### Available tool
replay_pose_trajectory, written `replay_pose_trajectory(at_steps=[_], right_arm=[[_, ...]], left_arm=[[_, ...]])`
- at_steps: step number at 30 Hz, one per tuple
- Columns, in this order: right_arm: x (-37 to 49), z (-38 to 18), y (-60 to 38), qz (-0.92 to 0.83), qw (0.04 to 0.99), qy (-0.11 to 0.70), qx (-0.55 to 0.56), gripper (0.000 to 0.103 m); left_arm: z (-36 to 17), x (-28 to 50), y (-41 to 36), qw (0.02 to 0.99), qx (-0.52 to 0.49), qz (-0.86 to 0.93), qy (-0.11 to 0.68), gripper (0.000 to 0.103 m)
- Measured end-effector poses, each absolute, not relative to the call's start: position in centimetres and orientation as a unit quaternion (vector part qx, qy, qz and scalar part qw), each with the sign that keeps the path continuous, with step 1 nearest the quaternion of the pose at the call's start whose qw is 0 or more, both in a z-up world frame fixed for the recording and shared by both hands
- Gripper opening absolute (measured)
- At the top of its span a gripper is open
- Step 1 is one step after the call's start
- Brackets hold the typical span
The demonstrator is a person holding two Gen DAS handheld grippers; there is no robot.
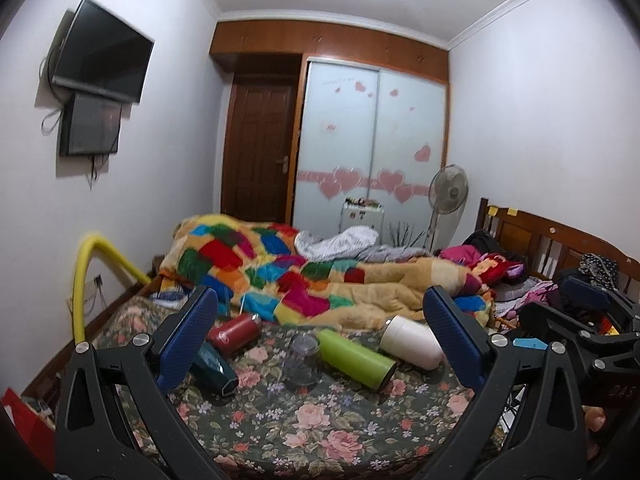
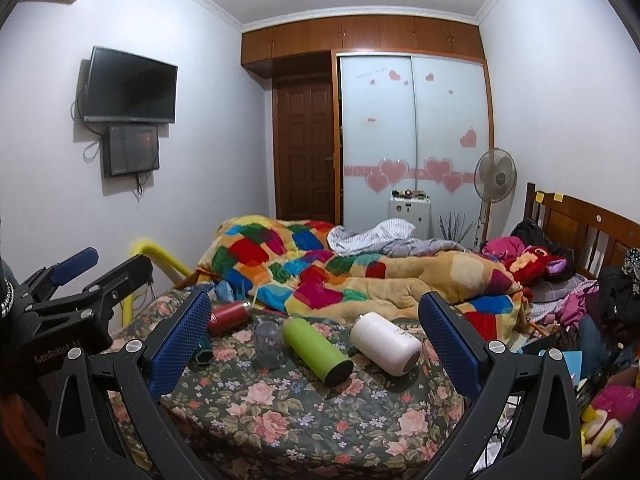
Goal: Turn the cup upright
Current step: 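Reach the right tool down and grasp the lying lime green bottle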
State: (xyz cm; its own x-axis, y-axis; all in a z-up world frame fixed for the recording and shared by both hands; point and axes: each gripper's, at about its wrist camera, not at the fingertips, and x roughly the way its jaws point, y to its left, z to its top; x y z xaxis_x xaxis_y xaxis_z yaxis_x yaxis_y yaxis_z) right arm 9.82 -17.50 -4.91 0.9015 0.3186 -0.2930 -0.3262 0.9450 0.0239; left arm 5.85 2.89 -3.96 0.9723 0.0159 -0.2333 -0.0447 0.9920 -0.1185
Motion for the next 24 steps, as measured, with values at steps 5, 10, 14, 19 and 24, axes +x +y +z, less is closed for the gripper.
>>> replay_pose_trajectory(at_steps=[5,10,14,19,24], right_arm=[[14.9,-8.1,-17.0,0.170,0.961,0.216,-0.041,0.103],[21.9,-12.5,-16.8,0.178,0.933,0.305,-0.071,0.103],[26.9,-15.9,-15.4,0.199,0.898,0.381,-0.097,0.103],[31.7,-19.3,-13.1,0.221,0.857,0.449,-0.121,0.099],[35.4,-22.0,-10.1,0.250,0.815,0.497,-0.161,0.087]], left_arm=[[-7.5,9.6,4.7,0.982,-0.073,0.040,0.170,0.103],[-11.6,13.1,6.1,0.969,-0.079,0.057,0.228,0.103],[-14.3,15.1,6.6,0.958,-0.086,0.052,0.267,0.103],[-16.1,16.5,6.7,0.951,-0.083,0.057,0.293,0.103],[-17.3,17.5,7.2,0.945,-0.094,0.058,0.306,0.103]])
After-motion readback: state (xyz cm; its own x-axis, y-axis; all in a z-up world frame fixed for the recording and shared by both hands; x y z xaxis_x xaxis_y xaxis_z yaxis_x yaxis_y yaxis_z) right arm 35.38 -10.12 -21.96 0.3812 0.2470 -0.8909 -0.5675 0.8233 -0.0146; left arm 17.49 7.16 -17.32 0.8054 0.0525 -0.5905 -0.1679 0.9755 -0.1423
